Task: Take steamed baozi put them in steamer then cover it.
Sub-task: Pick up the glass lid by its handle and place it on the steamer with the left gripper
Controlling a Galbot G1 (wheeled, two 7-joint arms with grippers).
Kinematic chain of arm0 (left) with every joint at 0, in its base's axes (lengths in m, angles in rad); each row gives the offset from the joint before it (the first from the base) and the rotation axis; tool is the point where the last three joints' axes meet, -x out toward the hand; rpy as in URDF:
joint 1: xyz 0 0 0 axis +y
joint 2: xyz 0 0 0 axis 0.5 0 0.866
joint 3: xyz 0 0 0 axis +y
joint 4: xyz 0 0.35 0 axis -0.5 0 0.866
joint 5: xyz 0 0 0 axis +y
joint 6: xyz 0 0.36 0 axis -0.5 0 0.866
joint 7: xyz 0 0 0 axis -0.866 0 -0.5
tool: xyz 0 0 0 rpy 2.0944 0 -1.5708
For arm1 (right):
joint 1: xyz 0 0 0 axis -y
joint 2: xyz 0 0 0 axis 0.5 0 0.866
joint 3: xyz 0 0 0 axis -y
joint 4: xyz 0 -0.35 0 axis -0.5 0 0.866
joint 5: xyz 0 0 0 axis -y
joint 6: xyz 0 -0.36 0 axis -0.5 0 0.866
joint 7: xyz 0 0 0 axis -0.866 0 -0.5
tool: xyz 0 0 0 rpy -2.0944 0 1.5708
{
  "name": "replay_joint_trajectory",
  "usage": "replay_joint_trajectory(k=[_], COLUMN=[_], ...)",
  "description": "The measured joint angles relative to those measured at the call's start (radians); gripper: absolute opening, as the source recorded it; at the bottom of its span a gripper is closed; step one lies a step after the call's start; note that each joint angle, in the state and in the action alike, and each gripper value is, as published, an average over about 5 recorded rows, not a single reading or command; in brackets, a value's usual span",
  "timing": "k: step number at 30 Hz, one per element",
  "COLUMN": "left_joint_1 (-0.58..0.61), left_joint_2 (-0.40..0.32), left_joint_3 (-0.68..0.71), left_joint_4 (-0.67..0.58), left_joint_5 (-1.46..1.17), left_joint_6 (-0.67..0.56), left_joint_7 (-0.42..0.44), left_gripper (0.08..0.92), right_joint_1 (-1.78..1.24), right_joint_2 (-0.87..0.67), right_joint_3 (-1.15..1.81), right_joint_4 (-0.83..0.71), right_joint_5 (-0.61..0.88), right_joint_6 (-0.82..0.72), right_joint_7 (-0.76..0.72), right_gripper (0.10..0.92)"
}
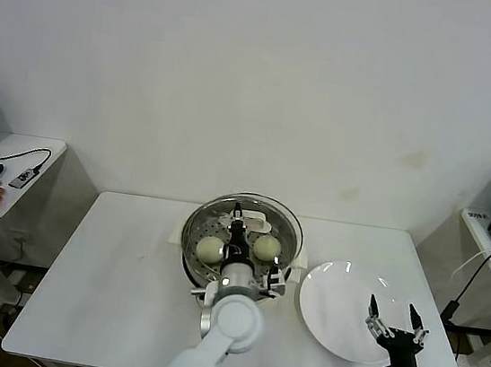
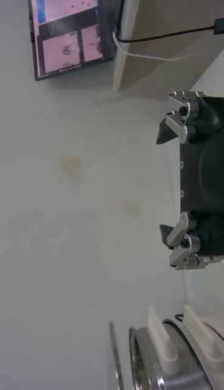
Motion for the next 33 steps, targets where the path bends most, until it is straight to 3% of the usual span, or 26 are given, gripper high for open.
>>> replay_joint_trajectory(k=[33], left_joint_1=[0.023], left_joint_2=[-0.005], left_joint_3=[-0.026], left_joint_4=[0.029], left_joint_5=[-0.004], left_joint_6=[0.000], left_joint_7=[-0.017], left_gripper=[0.144], right_joint_1=[-0.001], right_joint_2=[0.004], right_joint_3=[-0.005], right_joint_4=[-0.006], right_joint_5=[-0.008], right_joint_6=[0.003], right_joint_7=[-0.002], right_gripper=[0.823])
